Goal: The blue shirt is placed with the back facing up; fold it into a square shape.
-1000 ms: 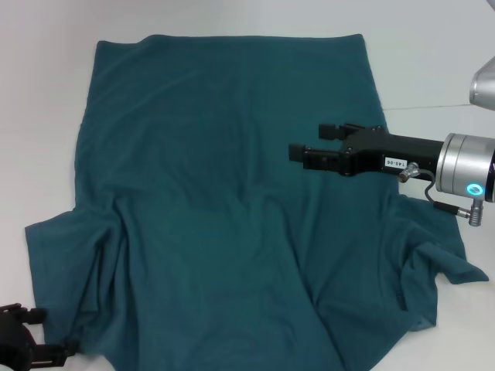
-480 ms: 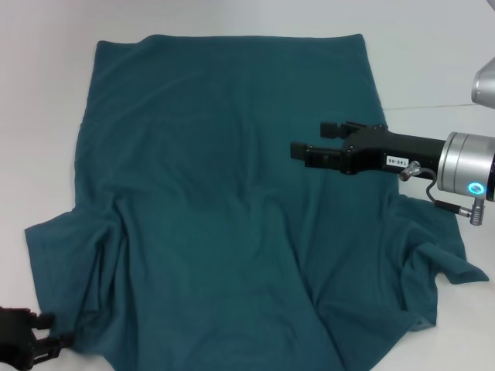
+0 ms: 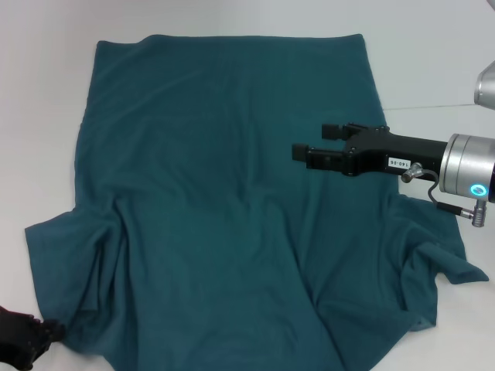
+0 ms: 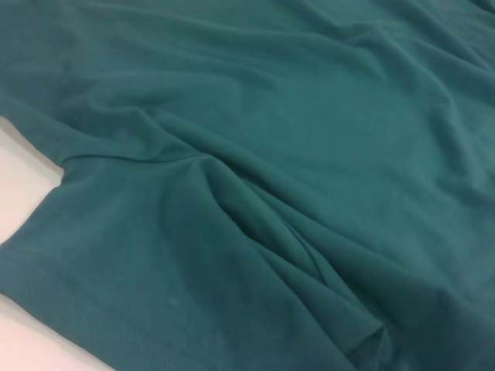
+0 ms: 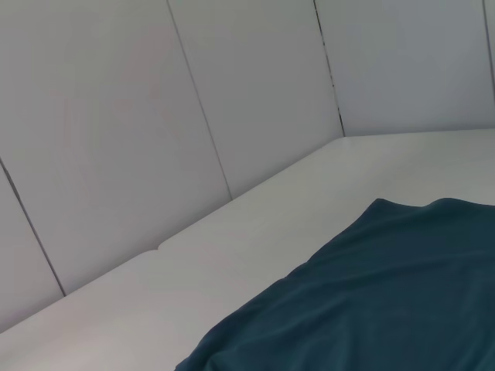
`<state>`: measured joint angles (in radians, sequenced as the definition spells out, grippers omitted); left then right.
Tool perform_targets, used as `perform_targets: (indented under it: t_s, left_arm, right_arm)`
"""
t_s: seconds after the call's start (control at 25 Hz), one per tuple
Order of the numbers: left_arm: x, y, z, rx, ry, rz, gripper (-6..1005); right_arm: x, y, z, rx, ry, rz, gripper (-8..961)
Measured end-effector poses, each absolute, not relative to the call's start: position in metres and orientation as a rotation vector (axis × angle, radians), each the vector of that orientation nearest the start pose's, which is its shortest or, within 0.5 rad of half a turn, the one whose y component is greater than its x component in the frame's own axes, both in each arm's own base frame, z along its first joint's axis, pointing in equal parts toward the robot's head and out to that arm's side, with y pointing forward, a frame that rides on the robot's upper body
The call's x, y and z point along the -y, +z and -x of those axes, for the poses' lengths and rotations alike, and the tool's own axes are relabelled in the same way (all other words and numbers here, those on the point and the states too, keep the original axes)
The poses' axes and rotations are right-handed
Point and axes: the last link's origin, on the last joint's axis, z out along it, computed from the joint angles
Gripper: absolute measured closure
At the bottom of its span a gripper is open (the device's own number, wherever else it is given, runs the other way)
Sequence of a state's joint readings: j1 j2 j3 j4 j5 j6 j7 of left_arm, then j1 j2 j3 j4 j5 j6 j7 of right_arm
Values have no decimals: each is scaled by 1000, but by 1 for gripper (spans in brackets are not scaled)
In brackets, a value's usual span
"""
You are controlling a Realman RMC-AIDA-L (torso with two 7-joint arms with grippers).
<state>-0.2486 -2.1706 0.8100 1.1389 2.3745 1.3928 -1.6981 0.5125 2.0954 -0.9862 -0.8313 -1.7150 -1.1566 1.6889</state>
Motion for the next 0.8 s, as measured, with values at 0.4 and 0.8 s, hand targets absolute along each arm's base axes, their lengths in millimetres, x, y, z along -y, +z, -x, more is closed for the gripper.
perform_targets:
  t_s: [0.4, 0.8]
  left_arm:
    - [-283, 28, 334, 895, 9, 2525, 958]
    - [-285, 34, 332, 884, -4, 2507, 964]
  right_arm:
    - [-387, 9, -227, -808, 733, 2419, 36]
    - [-386, 8, -227, -815, 733, 2419, 37]
